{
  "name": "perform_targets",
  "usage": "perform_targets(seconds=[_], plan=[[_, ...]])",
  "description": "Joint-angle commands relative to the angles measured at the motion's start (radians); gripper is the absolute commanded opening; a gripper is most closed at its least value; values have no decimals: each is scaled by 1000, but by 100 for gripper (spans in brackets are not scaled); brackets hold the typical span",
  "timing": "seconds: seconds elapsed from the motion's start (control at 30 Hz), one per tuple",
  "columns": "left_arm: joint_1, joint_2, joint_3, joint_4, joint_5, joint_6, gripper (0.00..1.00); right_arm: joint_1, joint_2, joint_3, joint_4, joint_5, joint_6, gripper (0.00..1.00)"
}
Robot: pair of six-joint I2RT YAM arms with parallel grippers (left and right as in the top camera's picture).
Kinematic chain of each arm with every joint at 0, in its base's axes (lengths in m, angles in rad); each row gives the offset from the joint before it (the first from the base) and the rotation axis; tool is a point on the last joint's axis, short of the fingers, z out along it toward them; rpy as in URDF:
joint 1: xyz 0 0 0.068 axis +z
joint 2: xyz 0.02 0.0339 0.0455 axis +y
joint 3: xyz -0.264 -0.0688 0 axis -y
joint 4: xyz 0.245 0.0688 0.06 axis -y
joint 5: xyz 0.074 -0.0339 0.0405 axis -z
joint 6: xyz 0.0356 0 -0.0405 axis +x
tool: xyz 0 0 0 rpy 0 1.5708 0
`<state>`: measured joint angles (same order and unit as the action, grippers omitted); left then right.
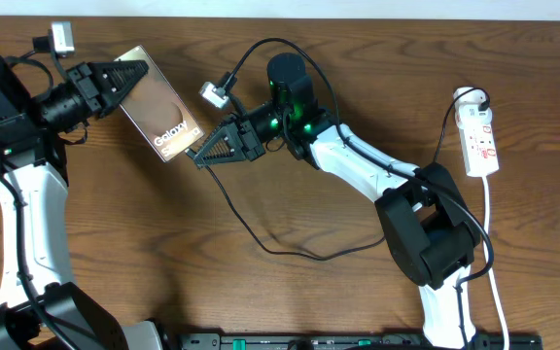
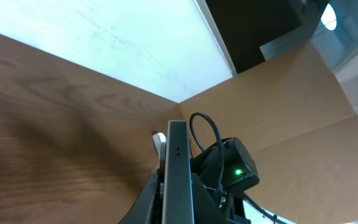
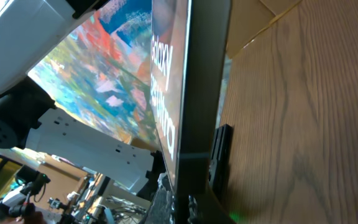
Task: Plug charger to phone and switch on socket
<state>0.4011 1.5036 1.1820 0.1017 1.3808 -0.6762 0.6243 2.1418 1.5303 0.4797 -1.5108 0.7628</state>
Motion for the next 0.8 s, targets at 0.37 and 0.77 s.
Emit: perform_targets(seconds=[0.37,0.77], plan=[[0,-8,4,6,-73,8,7,19,-17,7,4,56,57,1],[2,-7,4,246,-137,-153,7,18,-17,7,4,110,90,1]])
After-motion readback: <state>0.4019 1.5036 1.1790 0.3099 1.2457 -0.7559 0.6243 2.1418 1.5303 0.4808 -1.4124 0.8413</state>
